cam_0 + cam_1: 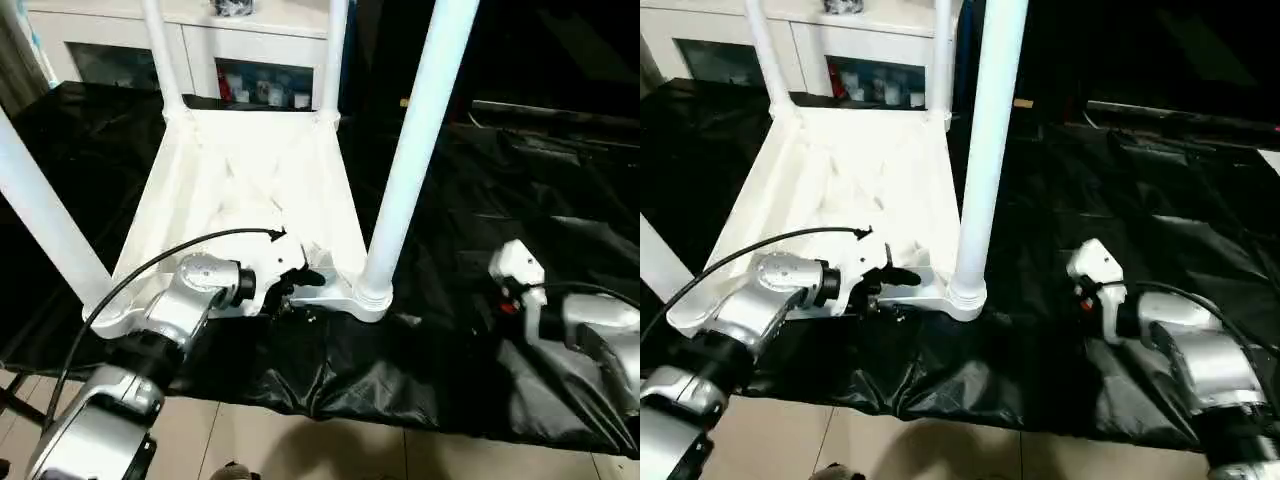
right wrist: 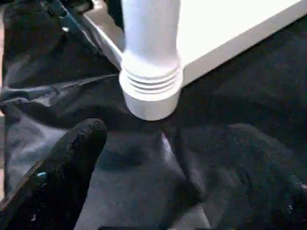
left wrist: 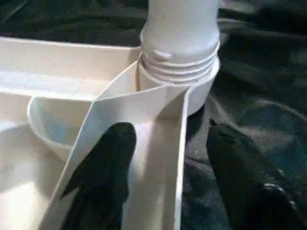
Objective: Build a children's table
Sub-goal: Rotate table base
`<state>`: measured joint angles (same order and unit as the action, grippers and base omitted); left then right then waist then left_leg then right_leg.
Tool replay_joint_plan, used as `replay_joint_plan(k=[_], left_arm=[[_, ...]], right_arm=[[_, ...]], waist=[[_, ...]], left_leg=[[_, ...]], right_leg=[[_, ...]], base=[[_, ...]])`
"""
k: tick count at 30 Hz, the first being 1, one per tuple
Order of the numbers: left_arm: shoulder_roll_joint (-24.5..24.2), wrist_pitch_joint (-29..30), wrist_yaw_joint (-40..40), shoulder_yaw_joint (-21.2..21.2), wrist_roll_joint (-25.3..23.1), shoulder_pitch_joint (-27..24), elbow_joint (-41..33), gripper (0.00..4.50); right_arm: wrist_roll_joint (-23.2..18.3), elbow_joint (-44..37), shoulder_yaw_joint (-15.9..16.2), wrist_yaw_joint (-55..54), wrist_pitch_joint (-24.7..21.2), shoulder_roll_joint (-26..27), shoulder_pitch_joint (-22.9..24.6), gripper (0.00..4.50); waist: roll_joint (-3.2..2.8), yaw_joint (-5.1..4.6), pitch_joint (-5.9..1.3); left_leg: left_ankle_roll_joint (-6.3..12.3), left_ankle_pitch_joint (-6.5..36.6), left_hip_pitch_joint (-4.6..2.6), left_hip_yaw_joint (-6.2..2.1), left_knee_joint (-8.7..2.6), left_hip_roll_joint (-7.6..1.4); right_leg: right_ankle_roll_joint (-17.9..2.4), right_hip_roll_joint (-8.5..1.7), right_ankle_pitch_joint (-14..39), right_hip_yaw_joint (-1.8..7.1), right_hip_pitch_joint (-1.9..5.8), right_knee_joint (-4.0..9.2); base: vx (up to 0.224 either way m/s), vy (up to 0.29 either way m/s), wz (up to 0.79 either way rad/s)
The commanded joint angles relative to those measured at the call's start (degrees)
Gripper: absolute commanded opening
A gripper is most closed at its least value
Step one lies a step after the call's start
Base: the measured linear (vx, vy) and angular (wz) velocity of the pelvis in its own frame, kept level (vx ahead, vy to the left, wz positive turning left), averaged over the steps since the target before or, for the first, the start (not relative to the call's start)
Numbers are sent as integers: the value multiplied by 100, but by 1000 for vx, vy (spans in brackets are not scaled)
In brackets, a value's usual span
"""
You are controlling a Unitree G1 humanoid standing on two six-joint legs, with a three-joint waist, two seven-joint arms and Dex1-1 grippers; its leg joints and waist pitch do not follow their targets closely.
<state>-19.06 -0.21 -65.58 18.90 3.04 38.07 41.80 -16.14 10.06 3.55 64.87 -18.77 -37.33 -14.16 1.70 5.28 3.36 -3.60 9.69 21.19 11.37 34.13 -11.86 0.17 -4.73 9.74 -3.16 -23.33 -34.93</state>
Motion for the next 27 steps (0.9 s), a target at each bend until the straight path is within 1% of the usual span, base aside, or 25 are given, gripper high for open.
replay_joint_plan(k=[1,2,5,6,10,11,12,16,18,21,22,23,24,25,27], left_arm=[[4,-127,-118,4,-94,151,193,247],[-14,-88,-171,12,-103,170,211,236],[-82,-22,-256,51,-151,201,251,228],[-112,-13,-280,73,-172,202,254,206],[-195,-74,-386,69,-247,265,487,184],[-195,-74,-386,69,-247,265,487,184],[-212,-92,-451,75,-288,280,548,161],[-237,-50,-388,77,-366,298,601,147],[-246,-30,-348,89,-409,316,641,125],[-250,-11,-435,110,-441,330,686,108],[-248,5,-486,110,-455,340,713,87],[-248,5,-486,110,-455,340,713,87],[-249,32,-527,103,-447,336,703,78],[-252,35,-537,103,-445,335,697,63],[-259,61,-567,106,-457,328,677,55]], right_arm=[[-83,-201,23,57,-137,-121,48,450],[-85,-233,23,51,-158,-125,65,450],[-83,-304,27,45,-207,-138,98,450],[-83,-315,26,44,-215,-140,103,450],[-52,-359,29,38,-257,-138,127,450],[-52,-359,29,38,-257,-138,127,450],[-52,-385,40,27,-289,-134,123,450],[-42,-384,71,15,-306,-110,88,450],[-36,-394,91,7,-320,-85,70,450],[-22,-399,129,-16,-319,-22,35,450],[-8,-391,151,-36,-307,17,8,450],[-8,-391,151,-36,-307,17,8,450],[8,-383,176,-57,-291,60,-19,450],[12,-381,184,-62,-286,71,-28,450],[27,-373,231,-85,-281,125,-67,450]], waist=[[-28,42,-376],[-20,39,-374],[-24,31,-375],[-28,32,-373],[-20,31,-363],[-22,34,-364],[-18,33,-362],[-15,27,-360],[-18,26,-357],[-13,13,-352],[-12,12,-355],[-13,13,-351],[6,15,-355],[2,14,-356],[7,9,-356]], left_leg=[[71,1851,-96,-109,-431,-142],[71,1850,-94,-106,-434,-141],[55,1885,-95,-109,-434,-149],[58,1892,-96,-108,-433,-147],[45,1951,-109,-108,-433,-140],[36,1962,-112,-109,-434,-143],[31,1965,-108,-114,-440,-147],[26,1972,-107,-117,-441,-150],[27,1982,-111,-117,-442,-150],[14,2020,-108,-122,-448,-148],[14,2031,-111,-121,-446,-146],[12,2040,-113,-122,-446,-147],[17,2024,-116,-122,-445,-151],[18,2001,-113,-122,-445,-151],[19,1966,-107,-121,-451,-156]], right_leg=[[-1067,-326,1912,203,249,506],[-1073,-321,1890,200,249,511],[-1149,-331,1822,199,252,496],[-1147,-332,1849,198,250,502],[-1072,-331,2084,196,231,530],[-1073,-333,2092,197,231,526],[-1076,-337,2088,198,235,528],[-1092,-344,2092,198,236,521],[-1077,-345,2140,198,233,527],[-1049,-345,2225,196,231,534],[-1041,-349,2257,198,226,540],[-1041,-352,2279,198,224,544],[-1041,-354,2286,199,223,540],[-1046,-354,2261,201,224,535],[-1064,-353,2196,203,227,526]], base=[[0,0,0],[0,0,0],[0,0,0],[0,0,0],[0,0,0],[0,0,0],[0,0,0],[0,0,0],[0,0,0],[0,0,0],[0,0,0],[0,0,0],[0,0,0],[0,0,0],[0,0,0]])
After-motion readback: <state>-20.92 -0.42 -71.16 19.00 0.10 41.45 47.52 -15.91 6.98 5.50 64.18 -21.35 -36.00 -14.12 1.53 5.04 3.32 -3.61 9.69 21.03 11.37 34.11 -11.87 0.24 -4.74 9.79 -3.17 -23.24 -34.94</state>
